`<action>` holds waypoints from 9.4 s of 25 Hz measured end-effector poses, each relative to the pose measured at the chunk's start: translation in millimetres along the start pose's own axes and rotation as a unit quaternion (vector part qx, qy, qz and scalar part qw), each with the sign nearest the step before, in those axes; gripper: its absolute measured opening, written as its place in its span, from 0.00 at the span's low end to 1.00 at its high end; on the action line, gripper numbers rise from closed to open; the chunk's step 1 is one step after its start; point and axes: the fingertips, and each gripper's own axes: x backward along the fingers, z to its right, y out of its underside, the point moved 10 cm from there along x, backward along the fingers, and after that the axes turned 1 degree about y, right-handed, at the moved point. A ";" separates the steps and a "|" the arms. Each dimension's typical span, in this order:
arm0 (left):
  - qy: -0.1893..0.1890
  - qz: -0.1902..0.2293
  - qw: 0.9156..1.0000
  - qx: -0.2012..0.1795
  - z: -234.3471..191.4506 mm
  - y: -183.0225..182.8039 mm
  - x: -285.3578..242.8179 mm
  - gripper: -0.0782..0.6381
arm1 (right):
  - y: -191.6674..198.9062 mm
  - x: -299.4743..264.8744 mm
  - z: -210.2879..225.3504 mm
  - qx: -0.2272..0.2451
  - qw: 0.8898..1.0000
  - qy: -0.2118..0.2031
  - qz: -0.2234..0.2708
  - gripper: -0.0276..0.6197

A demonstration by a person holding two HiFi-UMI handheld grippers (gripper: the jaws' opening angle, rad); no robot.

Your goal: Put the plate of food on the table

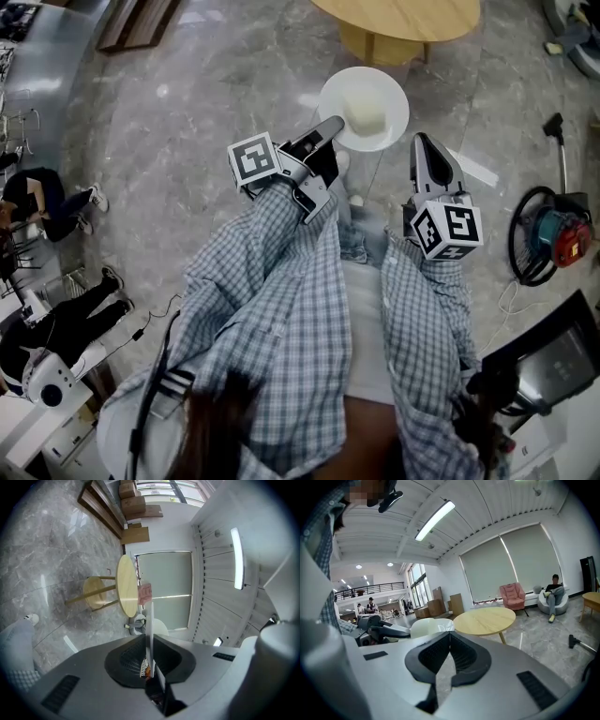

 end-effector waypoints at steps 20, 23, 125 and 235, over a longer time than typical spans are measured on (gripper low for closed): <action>-0.004 -0.024 1.000 0.013 -3.7 -62.8 -52.9 0.16 | -25.9 -74.7 18.9 0.009 1.000 0.003 -0.019 0.05; -0.004 -0.031 0.999 0.015 -4.5 -75.7 -55.5 0.16 | -30.1 -85.8 15.6 0.005 1.000 0.010 -0.019 0.05; -0.009 0.063 0.997 0.044 -19.3 -243.5 -317.7 0.16 | -151.6 -337.0 224.7 0.014 0.998 -0.027 -0.062 0.05; -0.193 -0.067 0.979 0.025 -134.4 -270.3 -351.0 0.14 | -32.6 -417.0 245.8 -0.199 0.940 0.004 -0.277 0.18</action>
